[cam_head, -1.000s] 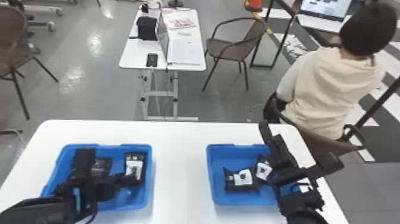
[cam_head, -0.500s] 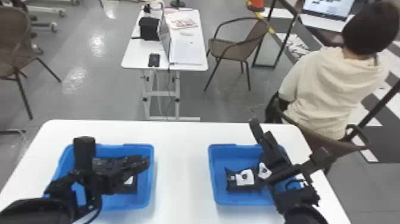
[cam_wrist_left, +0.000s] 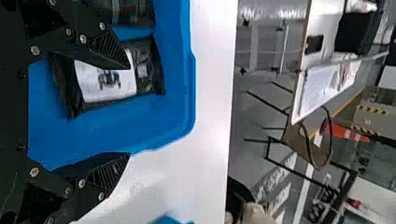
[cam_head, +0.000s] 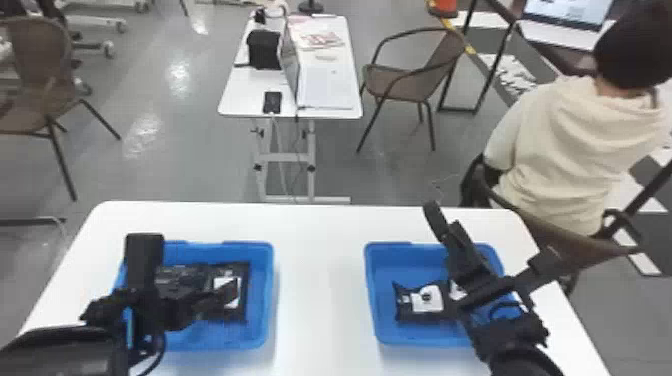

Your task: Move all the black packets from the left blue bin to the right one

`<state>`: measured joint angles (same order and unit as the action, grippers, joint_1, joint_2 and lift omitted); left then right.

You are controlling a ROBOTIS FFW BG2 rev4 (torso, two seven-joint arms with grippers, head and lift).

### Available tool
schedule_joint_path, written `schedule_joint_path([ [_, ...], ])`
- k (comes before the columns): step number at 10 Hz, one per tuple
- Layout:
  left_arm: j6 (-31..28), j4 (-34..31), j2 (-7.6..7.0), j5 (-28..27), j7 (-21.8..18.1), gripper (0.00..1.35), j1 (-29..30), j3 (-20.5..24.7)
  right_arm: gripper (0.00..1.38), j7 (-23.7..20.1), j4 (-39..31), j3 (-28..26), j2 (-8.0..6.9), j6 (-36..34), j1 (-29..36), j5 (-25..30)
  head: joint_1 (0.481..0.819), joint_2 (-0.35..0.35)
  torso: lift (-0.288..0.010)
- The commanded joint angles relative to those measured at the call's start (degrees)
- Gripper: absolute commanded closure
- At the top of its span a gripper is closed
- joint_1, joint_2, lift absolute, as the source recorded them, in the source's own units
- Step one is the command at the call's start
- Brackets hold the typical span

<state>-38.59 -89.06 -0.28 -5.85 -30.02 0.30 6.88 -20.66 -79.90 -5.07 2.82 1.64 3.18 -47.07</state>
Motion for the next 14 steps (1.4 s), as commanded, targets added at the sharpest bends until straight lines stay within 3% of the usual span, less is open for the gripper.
schedule_joint_path([
  [1,-0.7,1.0,0.43,-4.8,1.5,0.05,-1.4,2.1,0.16,-0.1,0.1,0.0,-0.01,-0.1,0.2,-0.3,0.695,-0.074,0.000],
  [3,-0.5,9.0,0.43,0.8,2.4,0.00,-5.5,0.5,0.16,-0.3,0.2,0.0,-0.01,-0.2,0.2,-0.4,0.695,-0.016,0.000],
  [4,-0.2,13.3,-1.12,3.8,2.9,0.00,-7.6,-2.3,0.16,-0.5,0.4,0.0,-0.01,-0.3,-0.1,-0.4,0.695,-0.028,0.000],
  [5,-0.2,17.6,-1.74,6.1,3.9,0.00,-9.6,-4.0,0.16,-0.7,0.6,0.0,-0.01,-0.3,-0.2,-0.6,0.695,-0.050,0.000],
  [8,-1.1,20.3,-0.33,2.9,6.2,0.00,-11.7,-3.2,0.16,-1.1,1.2,0.0,-0.01,-0.3,-0.2,-1.5,0.695,-0.071,0.000],
  [14,-0.5,29.0,-0.59,4.6,9.9,0.00,-14.7,-3.3,0.16,-1.9,2.0,0.0,-0.01,-0.7,0.0,-3.0,0.695,-0.058,0.000],
])
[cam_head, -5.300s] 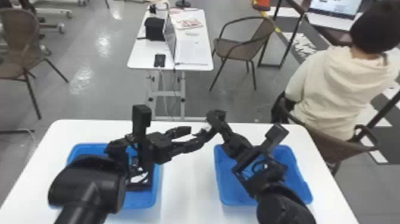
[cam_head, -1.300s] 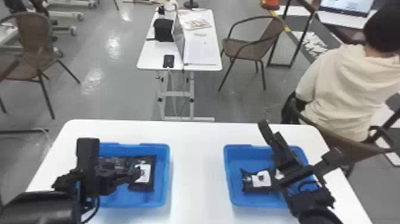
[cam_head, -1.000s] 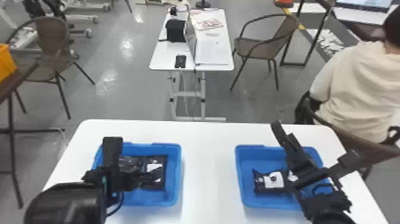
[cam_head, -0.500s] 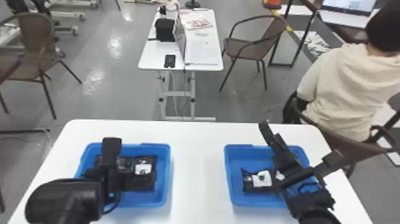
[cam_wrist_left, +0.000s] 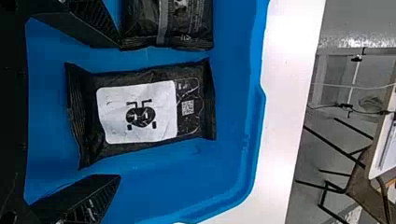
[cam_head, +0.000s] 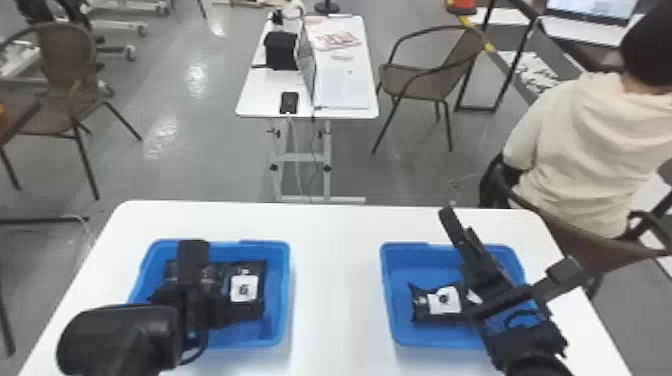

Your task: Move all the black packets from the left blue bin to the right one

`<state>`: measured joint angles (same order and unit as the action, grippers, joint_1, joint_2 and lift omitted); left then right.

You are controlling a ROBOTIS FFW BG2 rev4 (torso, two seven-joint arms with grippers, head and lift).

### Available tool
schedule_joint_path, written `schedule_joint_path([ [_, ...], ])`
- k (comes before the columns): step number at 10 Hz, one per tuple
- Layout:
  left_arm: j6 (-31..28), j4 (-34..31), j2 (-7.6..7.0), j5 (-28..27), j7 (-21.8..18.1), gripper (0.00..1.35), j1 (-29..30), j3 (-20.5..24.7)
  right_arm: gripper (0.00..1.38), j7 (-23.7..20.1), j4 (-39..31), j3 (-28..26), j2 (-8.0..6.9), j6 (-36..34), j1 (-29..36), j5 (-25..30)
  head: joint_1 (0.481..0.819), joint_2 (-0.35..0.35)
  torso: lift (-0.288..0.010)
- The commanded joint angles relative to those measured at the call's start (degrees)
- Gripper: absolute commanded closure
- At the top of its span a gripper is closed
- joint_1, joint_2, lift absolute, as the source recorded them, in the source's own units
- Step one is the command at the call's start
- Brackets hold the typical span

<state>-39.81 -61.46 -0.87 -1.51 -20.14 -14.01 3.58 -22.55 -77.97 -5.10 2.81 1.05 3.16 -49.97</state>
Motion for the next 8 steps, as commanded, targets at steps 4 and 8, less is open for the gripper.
schedule_joint_path([
  [4,2.5,8.4,-0.28,1.6,2.6,0.53,-4.0,-0.6,0.16,-0.5,0.4,0.0,0.00,-0.1,0.4,-1.1,0.695,-0.057,0.000],
  [8,7.1,3.1,-4.05,10.9,-0.2,0.87,-0.8,-4.9,0.16,-0.6,0.3,0.0,0.00,-0.4,0.5,-1.1,0.695,-0.062,0.000],
])
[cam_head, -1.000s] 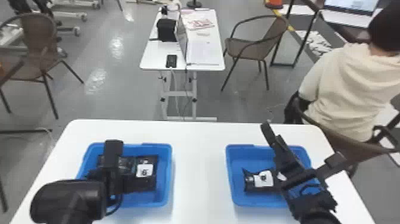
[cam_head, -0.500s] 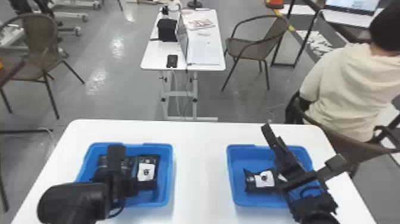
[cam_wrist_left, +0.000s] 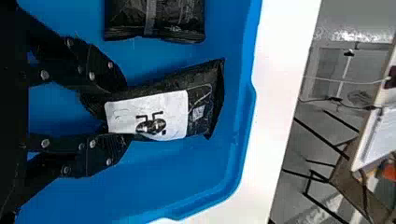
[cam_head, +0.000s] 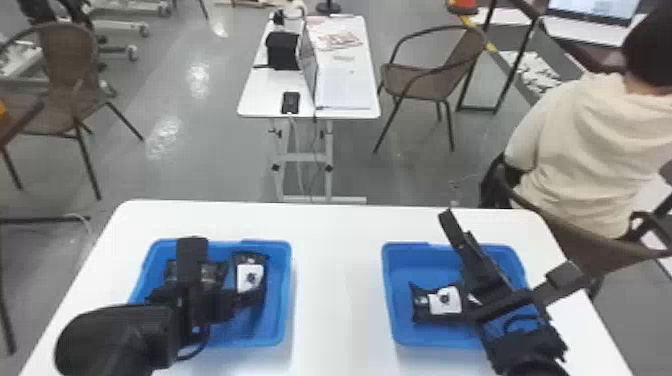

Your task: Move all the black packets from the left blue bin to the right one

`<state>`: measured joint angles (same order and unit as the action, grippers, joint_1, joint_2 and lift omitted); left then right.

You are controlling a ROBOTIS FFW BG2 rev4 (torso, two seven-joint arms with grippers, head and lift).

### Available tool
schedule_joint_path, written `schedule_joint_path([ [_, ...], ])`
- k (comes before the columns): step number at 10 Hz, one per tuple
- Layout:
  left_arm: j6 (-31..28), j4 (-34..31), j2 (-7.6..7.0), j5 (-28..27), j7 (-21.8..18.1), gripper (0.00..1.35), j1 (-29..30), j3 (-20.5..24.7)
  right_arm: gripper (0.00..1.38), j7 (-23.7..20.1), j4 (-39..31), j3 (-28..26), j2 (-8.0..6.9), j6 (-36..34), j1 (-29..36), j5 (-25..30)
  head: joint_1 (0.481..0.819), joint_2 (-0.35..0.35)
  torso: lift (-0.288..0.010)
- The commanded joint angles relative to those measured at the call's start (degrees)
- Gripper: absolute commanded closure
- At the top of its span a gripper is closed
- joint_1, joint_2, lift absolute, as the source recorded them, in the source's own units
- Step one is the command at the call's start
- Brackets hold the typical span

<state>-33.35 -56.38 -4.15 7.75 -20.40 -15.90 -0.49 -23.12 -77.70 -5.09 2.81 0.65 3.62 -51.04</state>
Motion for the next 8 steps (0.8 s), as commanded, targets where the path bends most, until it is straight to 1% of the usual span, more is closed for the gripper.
schedule_joint_path([
  [1,4.0,-5.0,-1.39,2.3,-1.9,1.04,3.8,-0.7,0.16,0.0,0.1,0.1,0.00,-0.1,0.2,-0.1,0.695,-0.066,0.000],
  [3,8.8,-7.9,-1.74,3.0,-8.6,1.07,7.6,0.5,0.16,0.0,0.3,0.1,-0.44,-0.1,0.2,-0.5,0.695,-0.073,0.000],
  [4,16.0,-9.0,-1.83,3.3,-14.1,1.07,9.4,0.9,0.16,-0.1,0.4,0.4,-0.44,-0.1,0.2,-0.5,0.695,-0.078,0.000],
  [5,19.6,-10.4,-1.83,3.7,-20.1,1.07,10.7,1.4,0.16,-0.2,0.4,0.7,-0.44,-0.6,0.2,-0.5,0.695,-0.081,0.000],
  [6,19.9,-12.9,-1.92,2.7,-23.5,1.07,11.5,0.9,0.16,-1.1,0.4,0.7,-0.44,-1.4,0.2,-0.5,0.695,-0.092,0.000],
  [7,20.1,-12.7,-1.83,1.9,-28.8,1.07,10.5,1.2,0.16,-2.9,0.6,0.7,-0.35,-3.9,-0.7,1.3,0.695,-0.099,0.000],
  [8,19.7,-11.7,-1.74,-1.4,-33.8,1.07,8.3,0.7,0.16,-4.8,1.0,0.8,0.09,-5.4,-1.9,4.5,0.695,-0.104,0.000],
])
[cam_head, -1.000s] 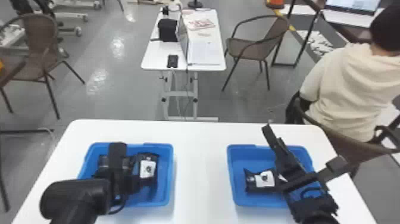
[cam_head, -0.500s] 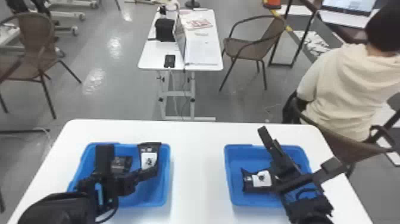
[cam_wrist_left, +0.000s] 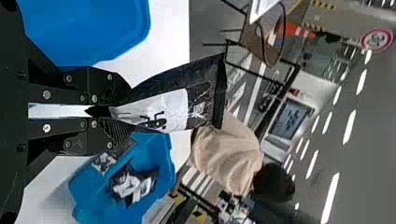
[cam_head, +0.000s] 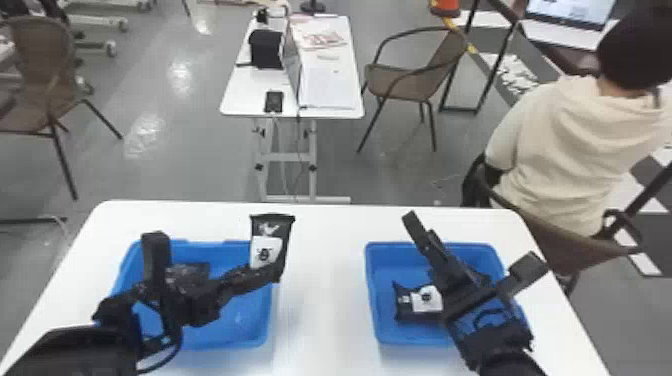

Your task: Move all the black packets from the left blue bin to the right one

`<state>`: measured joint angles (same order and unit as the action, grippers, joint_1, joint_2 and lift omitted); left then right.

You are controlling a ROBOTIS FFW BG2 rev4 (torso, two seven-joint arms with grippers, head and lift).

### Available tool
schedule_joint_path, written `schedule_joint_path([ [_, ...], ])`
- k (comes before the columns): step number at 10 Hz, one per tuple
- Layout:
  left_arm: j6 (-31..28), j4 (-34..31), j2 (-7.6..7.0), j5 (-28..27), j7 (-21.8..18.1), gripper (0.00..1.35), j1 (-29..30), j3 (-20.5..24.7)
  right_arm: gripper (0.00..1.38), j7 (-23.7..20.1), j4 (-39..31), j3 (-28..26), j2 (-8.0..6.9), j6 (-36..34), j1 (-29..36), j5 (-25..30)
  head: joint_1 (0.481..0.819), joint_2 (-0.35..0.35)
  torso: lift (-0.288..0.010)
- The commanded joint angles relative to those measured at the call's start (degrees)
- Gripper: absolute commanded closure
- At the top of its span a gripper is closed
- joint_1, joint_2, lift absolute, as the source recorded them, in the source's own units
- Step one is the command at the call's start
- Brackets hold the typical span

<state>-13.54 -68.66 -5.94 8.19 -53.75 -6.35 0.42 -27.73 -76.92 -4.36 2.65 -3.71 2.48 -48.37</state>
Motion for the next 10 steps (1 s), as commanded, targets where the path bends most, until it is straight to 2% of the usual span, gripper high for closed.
schedule_joint_path([
  [1,0.8,3.8,0.40,-2.0,-5.1,1.07,-3.8,-1.1,0.16,-2.0,0.9,0.7,0.69,-2.2,-2.1,3.8,0.695,-0.105,0.000],
  [4,1.3,14.8,2.78,-1.0,-14.7,1.07,-11.9,-4.7,0.16,-7.9,2.4,1.6,1.13,-6.2,-5.8,8.4,0.695,-0.115,0.000],
  [7,1.3,20.9,3.92,-1.1,-17.4,1.07,-17.2,-10.0,0.16,-13.0,4.2,3.2,1.13,-8.2,-8.9,12.2,0.695,-0.128,0.000],
  [10,1.8,23.6,4.97,-0.1,-17.6,1.07,-19.5,-13.1,0.16,-14.2,5.4,5.5,1.13,-8.9,-9.9,12.7,0.695,-0.136,0.000],
])
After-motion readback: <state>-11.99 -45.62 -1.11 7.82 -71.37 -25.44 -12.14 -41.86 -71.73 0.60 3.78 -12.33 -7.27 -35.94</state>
